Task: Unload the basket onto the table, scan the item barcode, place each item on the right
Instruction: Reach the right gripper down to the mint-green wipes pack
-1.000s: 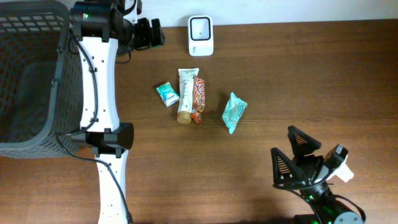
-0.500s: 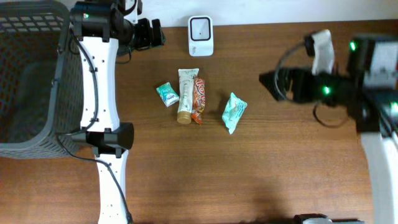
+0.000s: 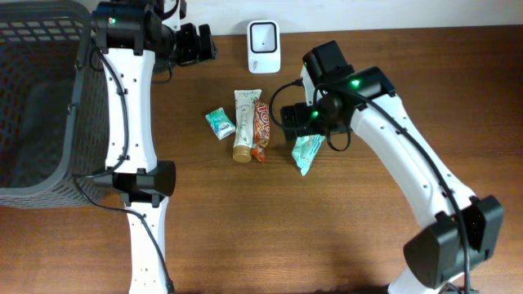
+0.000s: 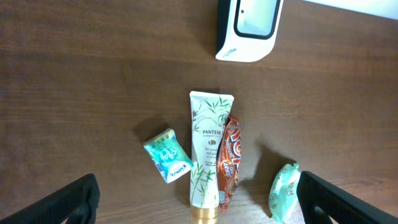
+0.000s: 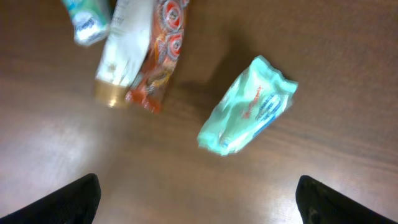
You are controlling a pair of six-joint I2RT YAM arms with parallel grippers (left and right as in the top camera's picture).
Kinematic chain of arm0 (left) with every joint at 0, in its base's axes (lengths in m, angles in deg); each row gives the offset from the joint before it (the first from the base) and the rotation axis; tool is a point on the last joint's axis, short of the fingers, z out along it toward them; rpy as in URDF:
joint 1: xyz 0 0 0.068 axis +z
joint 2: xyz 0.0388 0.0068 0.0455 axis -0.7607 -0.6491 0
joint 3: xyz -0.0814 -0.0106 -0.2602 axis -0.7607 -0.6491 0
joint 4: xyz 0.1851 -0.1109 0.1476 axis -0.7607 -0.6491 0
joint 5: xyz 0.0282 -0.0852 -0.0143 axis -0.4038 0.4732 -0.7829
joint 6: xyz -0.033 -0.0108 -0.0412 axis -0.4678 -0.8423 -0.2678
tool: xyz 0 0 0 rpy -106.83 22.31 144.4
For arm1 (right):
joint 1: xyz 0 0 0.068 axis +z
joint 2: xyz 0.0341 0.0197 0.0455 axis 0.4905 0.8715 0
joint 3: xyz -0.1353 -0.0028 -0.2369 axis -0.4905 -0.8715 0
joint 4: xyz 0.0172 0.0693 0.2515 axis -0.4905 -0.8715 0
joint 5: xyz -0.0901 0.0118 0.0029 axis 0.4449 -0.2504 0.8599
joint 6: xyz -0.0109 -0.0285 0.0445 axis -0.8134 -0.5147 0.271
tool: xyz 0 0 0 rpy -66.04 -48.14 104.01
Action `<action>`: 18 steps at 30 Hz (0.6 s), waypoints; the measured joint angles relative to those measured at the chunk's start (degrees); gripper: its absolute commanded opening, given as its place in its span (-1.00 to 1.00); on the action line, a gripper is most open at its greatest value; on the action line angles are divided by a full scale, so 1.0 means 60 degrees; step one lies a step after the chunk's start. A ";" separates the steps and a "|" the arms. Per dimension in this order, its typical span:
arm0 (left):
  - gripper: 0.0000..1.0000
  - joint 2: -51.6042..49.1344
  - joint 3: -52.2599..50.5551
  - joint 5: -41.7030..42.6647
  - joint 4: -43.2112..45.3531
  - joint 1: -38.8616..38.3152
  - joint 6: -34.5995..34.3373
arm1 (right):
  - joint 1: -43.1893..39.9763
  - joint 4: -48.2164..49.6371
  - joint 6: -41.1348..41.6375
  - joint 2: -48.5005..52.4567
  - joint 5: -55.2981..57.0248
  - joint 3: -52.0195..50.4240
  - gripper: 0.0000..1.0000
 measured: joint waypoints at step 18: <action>0.98 0.0000 0.0000 0.0000 0.0004 0.0000 0.0000 | 0.0827 -0.0058 0.2568 0.2991 0.2313 -0.0109 0.38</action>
